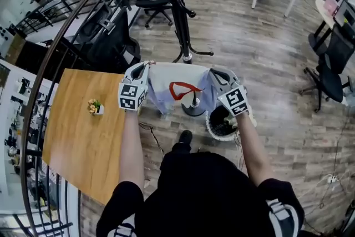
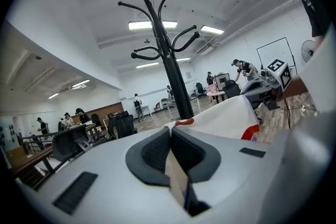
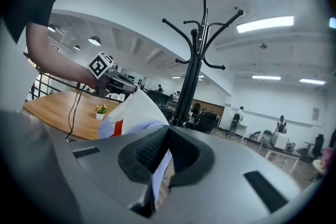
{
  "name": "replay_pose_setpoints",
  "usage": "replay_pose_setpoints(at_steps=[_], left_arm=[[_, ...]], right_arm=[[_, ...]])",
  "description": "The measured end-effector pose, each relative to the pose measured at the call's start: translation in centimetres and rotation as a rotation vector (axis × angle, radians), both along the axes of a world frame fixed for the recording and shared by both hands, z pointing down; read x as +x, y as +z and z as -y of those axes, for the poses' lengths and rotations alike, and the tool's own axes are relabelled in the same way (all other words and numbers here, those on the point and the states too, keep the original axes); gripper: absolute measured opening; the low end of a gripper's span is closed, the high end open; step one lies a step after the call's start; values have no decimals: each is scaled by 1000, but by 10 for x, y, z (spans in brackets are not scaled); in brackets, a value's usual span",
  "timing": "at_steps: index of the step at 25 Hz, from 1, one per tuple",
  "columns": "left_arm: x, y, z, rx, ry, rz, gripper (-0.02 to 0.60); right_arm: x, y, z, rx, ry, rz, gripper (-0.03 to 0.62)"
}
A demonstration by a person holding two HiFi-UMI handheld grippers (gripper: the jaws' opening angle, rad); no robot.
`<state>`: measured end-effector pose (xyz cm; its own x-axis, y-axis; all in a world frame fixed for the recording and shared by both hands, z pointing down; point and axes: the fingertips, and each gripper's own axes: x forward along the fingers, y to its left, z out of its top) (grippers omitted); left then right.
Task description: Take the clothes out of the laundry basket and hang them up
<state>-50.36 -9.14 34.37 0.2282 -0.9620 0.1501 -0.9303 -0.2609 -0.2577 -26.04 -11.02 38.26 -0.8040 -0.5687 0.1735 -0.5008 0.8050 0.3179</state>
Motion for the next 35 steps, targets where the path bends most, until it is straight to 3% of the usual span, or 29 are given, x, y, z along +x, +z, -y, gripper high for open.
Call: replay_pose_setpoints(at_steps=[6, 11, 18, 21, 25, 35], left_arm=[[-33, -39, 75, 57, 71, 34, 22], [-37, -53, 136, 69, 146, 54, 22], [-25, 6, 199, -50, 254, 49, 23], [-13, 37, 211, -108, 289, 12, 23], [-4, 86, 215, -207, 320, -62, 23], [25, 181, 191, -375, 398, -15, 25]], right_arm=[[-30, -30, 53, 50, 90, 44, 9], [-42, -23, 85, 21, 174, 48, 9], [-40, 45, 105, -95, 284, -20, 9], [-32, 67, 104, -138, 323, -25, 9], [-32, 99, 96, -190, 365, -53, 9], [-38, 165, 70, -358, 360, -96, 11]])
